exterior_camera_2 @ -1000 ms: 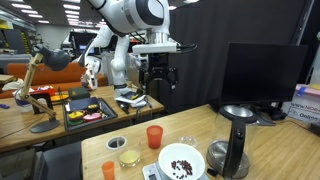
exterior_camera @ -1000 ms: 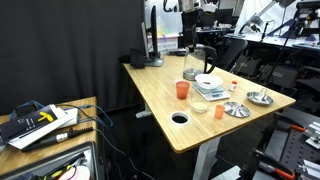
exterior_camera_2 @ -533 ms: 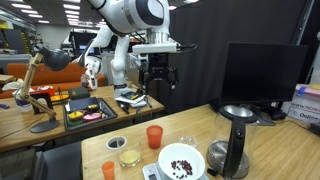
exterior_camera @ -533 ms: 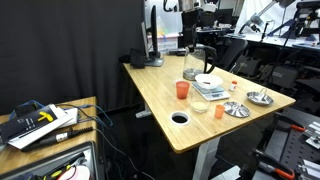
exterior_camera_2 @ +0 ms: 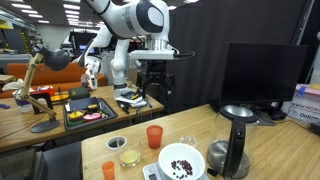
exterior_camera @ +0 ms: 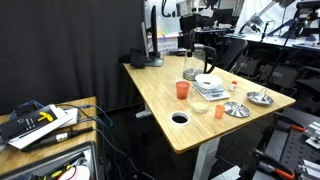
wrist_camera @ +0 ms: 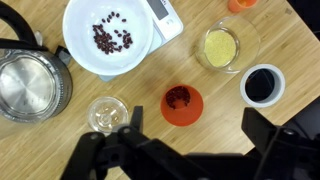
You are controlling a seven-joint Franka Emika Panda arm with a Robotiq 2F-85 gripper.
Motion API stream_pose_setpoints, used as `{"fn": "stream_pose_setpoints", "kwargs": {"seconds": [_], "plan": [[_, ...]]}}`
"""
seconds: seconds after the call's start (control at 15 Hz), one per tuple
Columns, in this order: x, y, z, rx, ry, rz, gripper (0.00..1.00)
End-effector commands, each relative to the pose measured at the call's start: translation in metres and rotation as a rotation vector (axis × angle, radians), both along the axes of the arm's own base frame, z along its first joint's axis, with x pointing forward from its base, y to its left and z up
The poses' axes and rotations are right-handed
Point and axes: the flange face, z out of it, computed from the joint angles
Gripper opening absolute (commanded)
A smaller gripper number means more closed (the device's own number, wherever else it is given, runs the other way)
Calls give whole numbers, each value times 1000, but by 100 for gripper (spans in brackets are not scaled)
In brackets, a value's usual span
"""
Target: Pour the contents in the red cup into the white bowl
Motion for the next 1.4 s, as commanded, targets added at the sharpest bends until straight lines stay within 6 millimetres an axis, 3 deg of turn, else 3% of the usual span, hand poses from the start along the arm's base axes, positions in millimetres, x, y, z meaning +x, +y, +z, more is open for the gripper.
{"fn": "stream_pose_setpoints", "kwargs": {"seconds": [0.0, 0.47, 0.53, 0.67, 1.33], "plan": [[12, -4, -19, 53, 47, -49, 100], [37, -39, -73, 87, 117, -150, 100], [30, -36, -72, 72, 90, -121, 100], [34, -41, -79, 72, 101, -132, 100], [36, -38, -76, 73, 102, -135, 100]]}}
